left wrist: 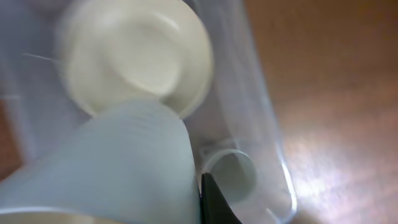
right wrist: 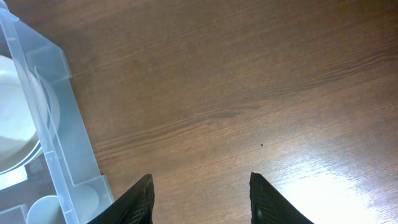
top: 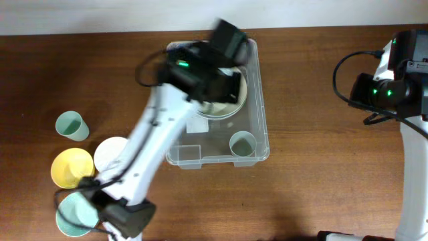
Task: Pack container
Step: 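Lower the cream cup into the bin's front-right corner and release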
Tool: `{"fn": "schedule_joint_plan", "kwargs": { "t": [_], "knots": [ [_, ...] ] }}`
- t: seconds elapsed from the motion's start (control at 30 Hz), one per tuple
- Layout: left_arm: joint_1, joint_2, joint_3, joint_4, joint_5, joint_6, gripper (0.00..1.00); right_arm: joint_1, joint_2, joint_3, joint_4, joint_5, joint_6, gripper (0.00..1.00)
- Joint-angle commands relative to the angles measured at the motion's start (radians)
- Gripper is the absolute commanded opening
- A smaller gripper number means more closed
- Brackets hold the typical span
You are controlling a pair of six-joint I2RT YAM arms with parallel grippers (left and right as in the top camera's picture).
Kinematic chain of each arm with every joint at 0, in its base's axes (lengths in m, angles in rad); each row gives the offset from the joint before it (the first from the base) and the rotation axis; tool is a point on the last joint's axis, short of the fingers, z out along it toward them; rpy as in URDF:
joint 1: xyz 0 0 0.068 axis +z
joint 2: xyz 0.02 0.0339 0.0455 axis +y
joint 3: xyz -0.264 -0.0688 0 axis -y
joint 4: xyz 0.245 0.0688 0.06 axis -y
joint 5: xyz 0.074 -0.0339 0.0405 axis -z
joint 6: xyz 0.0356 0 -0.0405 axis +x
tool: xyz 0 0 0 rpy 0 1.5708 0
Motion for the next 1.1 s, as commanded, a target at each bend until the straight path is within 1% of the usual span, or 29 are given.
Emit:
{"fn": "schedule_joint_plan", "kwargs": {
  "t": [0.0, 0.13, 0.23, 0.43, 0.73, 0.77, 0.8, 0.87, 0.93, 0.97, 1.07],
  "knots": [
    [-0.090, 0.078, -0.012, -0.018, 0.009, -0.077, 0.01, -0.006, 0.002, 0.000, -0.001, 0.004, 0.009, 0.45],
    [-0.153, 0.152, -0.012, -0.035, 0.068, -0.084, 0.01, -0.006, 0.002, 0.000, -0.003, 0.004, 0.009, 0.45],
    [-0.176, 0.196, -0.012, -0.046, 0.080, -0.084, 0.01, -0.006, 0.002, 0.000, -0.004, 0.004, 0.009, 0.45],
    [-0.183, 0.253, -0.013, -0.084, 0.096, -0.084, 0.01, -0.006, 0.002, 0.000, -0.005, 0.004, 0.009, 0.45],
    [-0.183, 0.258, -0.013, -0.096, 0.098, -0.083, 0.01, -0.006, 0.002, 0.000, -0.005, 0.004, 0.009, 0.45],
    [-0.183, 0.258, -0.013, -0.098, 0.098, -0.084, 0.05, -0.006, 0.002, 0.000, -0.005, 0.004, 0.009, 0.45],
    [-0.183, 0.258, -0.013, -0.099, 0.098, -0.084, 0.26, -0.006, 0.002, 0.000, -0.004, 0.004, 0.009, 0.45],
    [-0.183, 0.258, -0.013, -0.103, 0.099, -0.083, 0.29, -0.006, 0.002, 0.000, -0.005, 0.004, 0.009, 0.45],
    [-0.183, 0.258, -0.013, -0.106, 0.099, -0.083, 0.38, -0.006, 0.002, 0.000, -0.006, 0.004, 0.009, 0.45],
    [-0.183, 0.258, -0.013, -0.106, 0.098, -0.083, 0.40, -0.006, 0.002, 0.000, -0.007, 0.004, 0.009, 0.45],
    [-0.172, 0.251, -0.010, -0.112, 0.076, -0.082, 0.43, -0.006, 0.002, 0.000, -0.008, 0.005, 0.008, 0.45]
  ]
}}
